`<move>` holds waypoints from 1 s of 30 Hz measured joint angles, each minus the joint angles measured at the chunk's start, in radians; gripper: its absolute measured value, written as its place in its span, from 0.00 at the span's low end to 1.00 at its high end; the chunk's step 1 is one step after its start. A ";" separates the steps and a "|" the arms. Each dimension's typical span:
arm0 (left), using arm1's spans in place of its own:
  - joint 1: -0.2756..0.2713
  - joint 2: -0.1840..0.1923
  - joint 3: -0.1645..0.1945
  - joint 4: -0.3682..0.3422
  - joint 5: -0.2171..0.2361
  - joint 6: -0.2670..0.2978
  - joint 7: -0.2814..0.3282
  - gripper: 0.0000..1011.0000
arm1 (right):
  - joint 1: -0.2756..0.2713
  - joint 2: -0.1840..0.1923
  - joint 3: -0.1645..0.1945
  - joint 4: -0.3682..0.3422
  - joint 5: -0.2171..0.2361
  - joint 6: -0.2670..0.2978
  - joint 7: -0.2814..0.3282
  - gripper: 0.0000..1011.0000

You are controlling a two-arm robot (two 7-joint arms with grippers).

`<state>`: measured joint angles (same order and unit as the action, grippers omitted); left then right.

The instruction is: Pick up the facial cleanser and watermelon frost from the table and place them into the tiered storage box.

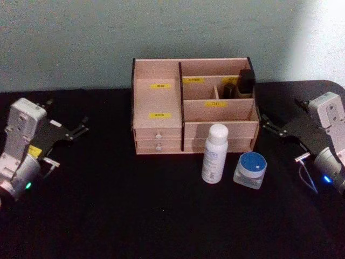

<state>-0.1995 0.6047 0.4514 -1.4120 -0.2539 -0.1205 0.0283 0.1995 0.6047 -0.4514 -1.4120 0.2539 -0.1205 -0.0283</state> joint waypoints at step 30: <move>0.000 0.000 0.000 0.000 0.000 0.000 0.000 0.99 | -0.008 0.001 0.010 -0.007 -0.005 -0.007 -0.002 0.99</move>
<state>-0.1995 0.6047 0.4514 -1.4120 -0.2539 -0.1205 0.0283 0.1917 0.6061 -0.4411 -1.4193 0.2491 -0.1271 -0.0300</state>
